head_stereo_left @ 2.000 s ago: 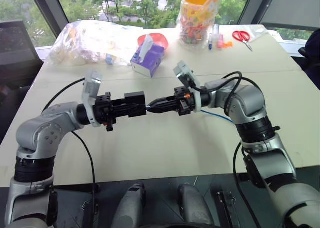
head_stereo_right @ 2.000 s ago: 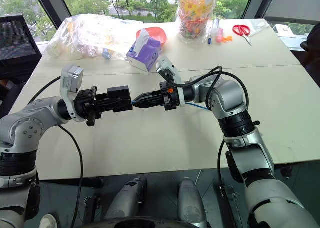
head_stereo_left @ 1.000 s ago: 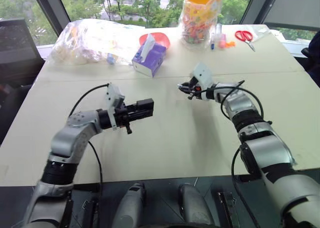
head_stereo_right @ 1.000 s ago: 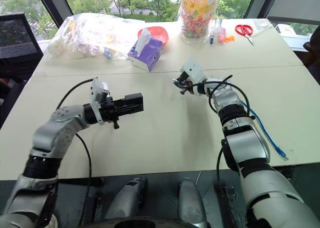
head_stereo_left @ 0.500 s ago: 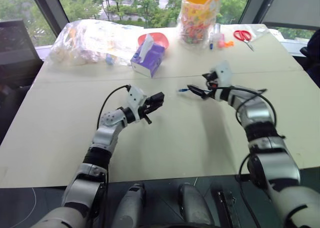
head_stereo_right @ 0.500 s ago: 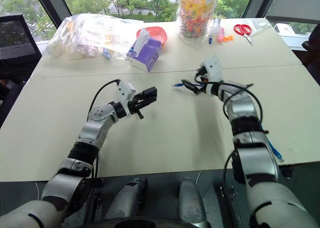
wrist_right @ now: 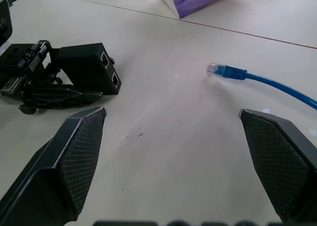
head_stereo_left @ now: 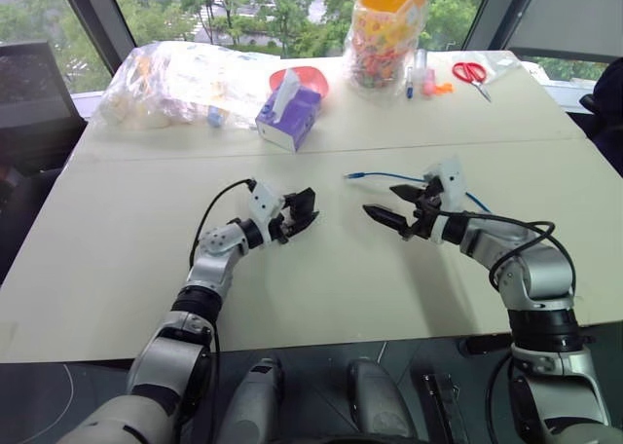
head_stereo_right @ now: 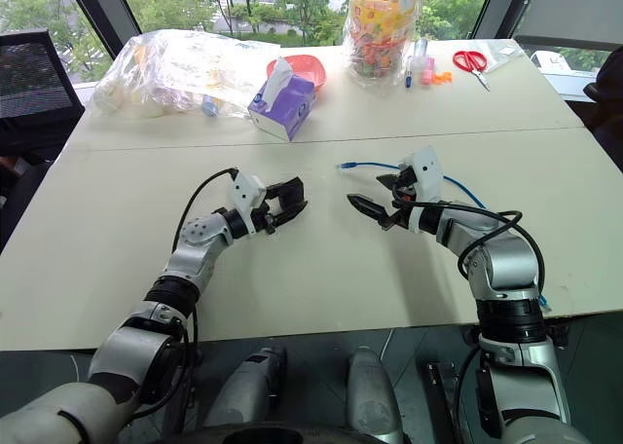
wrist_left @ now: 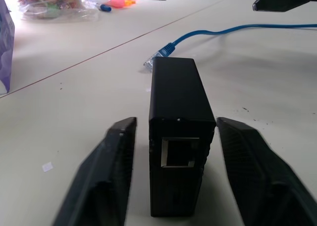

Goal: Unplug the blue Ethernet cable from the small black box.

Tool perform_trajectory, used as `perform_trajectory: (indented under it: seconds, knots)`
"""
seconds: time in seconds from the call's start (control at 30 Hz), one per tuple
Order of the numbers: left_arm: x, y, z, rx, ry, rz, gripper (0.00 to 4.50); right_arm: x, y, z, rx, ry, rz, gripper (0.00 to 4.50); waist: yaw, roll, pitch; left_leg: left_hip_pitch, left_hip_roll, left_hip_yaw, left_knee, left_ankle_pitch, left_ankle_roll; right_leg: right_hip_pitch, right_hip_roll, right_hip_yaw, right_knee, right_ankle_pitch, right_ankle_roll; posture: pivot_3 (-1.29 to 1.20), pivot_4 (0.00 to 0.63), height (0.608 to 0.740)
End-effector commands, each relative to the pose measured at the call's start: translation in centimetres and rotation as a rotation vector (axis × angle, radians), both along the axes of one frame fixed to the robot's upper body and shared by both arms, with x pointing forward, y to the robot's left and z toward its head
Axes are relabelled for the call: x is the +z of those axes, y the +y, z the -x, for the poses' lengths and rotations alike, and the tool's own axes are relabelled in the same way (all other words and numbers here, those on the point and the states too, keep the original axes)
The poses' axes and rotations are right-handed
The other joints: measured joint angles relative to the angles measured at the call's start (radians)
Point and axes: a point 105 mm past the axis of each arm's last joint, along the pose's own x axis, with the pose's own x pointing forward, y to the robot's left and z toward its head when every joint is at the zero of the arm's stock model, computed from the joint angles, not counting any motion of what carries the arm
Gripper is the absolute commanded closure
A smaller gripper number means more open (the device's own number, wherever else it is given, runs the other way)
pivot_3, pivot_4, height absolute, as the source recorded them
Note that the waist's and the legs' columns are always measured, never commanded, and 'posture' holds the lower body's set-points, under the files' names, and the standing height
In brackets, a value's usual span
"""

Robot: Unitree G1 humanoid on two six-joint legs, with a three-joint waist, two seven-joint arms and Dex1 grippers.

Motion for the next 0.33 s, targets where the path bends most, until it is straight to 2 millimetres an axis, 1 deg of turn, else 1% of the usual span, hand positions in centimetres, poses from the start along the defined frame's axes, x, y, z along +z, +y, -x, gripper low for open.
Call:
perform_trajectory:
  seconds: [0.03, 0.07, 0.13, 0.2, 0.27, 0.33]
  knots:
    - [-0.6, 3.5, 0.2, 0.075, 0.027, -0.033, 0.21, 0.5, 0.3, 0.7, 0.027, -0.024, 0.009, 0.0, -0.003, 0.0, 0.0, 0.0, 0.0, 0.0, 0.0, 0.0, 0.0, 0.0, 0.0, 0.0, 0.0, 0.001, 0.002, 0.0, 0.15, 0.728]
    - [-0.1, 4.3, 0.3, 0.093, 0.019, -0.03, 0.01, 0.3, 0.3, 0.9, 0.029, -0.019, 0.018, 0.0, -0.004, 0.0, 0.0, 0.001, 0.001, 0.0, -0.001, -0.001, 0.001, 0.0, 0.001, 0.0, 0.0, 0.001, 0.003, 0.0, 0.15, 0.728]
    - [1.1, 6.0, 0.6, 0.132, 0.007, -0.019, 0.01, -0.3, 0.1, 1.1, 0.029, -0.011, 0.042, 0.0, -0.004, 0.0, 0.0, 0.001, 0.001, 0.0, -0.001, -0.001, 0.001, -0.001, 0.001, 0.0, 0.001, 0.002, 0.003, 0.0, 0.15, 0.728]
    - [2.4, 7.7, 1.4, 0.172, -0.008, -0.005, 0.01, -1.0, -0.1, 1.6, 0.031, -0.004, 0.055, 0.0, -0.002, 0.001, 0.0, 0.0, 0.001, 0.0, -0.002, -0.001, 0.001, -0.001, 0.001, 0.0, 0.001, 0.002, 0.003, 0.0, 0.15, 0.728]
    - [3.5, 9.0, 2.4, 0.203, -0.006, 0.012, 0.01, -1.4, -0.2, 2.0, 0.035, 0.009, 0.057, 0.0, 0.002, 0.001, 0.0, 0.0, 0.001, 0.0, -0.002, -0.001, 0.001, -0.002, 0.001, 0.0, 0.0, 0.001, 0.003, 0.0, 0.15, 0.728]
    - [4.0, 9.8, 3.5, 0.238, 0.005, 0.02, 0.01, -1.7, -0.2, 2.5, 0.049, 0.018, 0.065, 0.0, 0.004, 0.001, 0.0, -0.001, 0.0, 0.0, -0.001, -0.001, 0.001, -0.002, 0.0, 0.0, 0.0, -0.001, -0.001, 0.0, 0.15, 0.728]
